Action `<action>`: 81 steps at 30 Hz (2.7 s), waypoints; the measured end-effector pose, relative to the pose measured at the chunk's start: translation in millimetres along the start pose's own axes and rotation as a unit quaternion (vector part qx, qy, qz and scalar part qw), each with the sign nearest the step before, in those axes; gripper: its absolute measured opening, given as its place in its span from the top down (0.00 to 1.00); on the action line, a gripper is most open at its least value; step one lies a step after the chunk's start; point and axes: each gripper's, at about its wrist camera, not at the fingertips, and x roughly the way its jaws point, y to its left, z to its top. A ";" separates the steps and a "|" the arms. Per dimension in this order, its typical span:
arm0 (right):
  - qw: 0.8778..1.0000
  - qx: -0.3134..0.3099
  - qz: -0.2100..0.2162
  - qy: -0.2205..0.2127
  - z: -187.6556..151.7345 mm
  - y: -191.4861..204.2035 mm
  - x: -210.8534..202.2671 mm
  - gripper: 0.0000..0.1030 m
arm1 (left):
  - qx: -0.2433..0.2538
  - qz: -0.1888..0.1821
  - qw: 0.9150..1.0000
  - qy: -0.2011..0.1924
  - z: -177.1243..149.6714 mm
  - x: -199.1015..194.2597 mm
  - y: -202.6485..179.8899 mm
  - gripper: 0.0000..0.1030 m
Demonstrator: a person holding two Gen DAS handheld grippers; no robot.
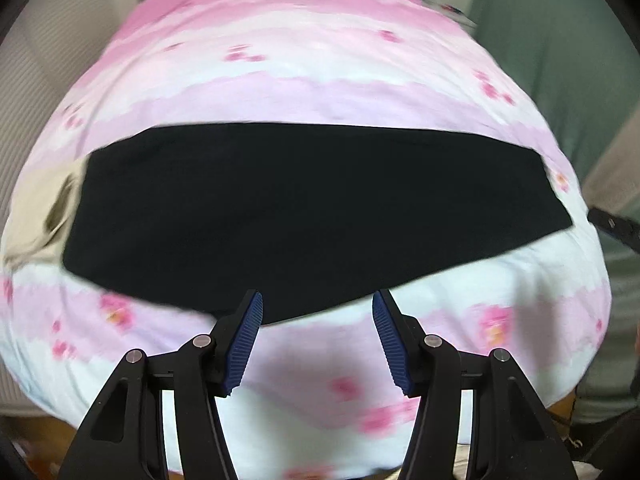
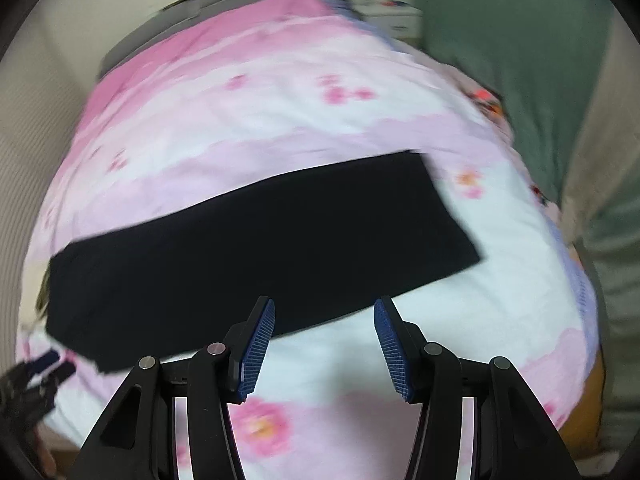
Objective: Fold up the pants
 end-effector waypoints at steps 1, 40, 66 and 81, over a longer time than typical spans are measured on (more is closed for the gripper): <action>1.000 -0.010 0.012 0.003 -6.8 24.0 -2.4 0.48 | -0.007 0.002 1.000 -0.001 -3.9 -2.4 19.2 0.45; 0.975 -0.169 0.085 0.113 -23.2 555.0 137.3 0.48 | 0.010 -0.138 0.990 0.030 189.6 173.8 410.8 0.46; 0.977 -0.152 0.068 0.131 -21.7 541.4 151.1 0.48 | -0.084 -0.218 0.972 0.015 205.2 184.0 413.9 0.93; 0.980 -0.155 0.049 0.117 -29.8 525.1 142.1 0.48 | 0.058 -0.132 0.989 0.025 197.6 154.8 382.7 0.27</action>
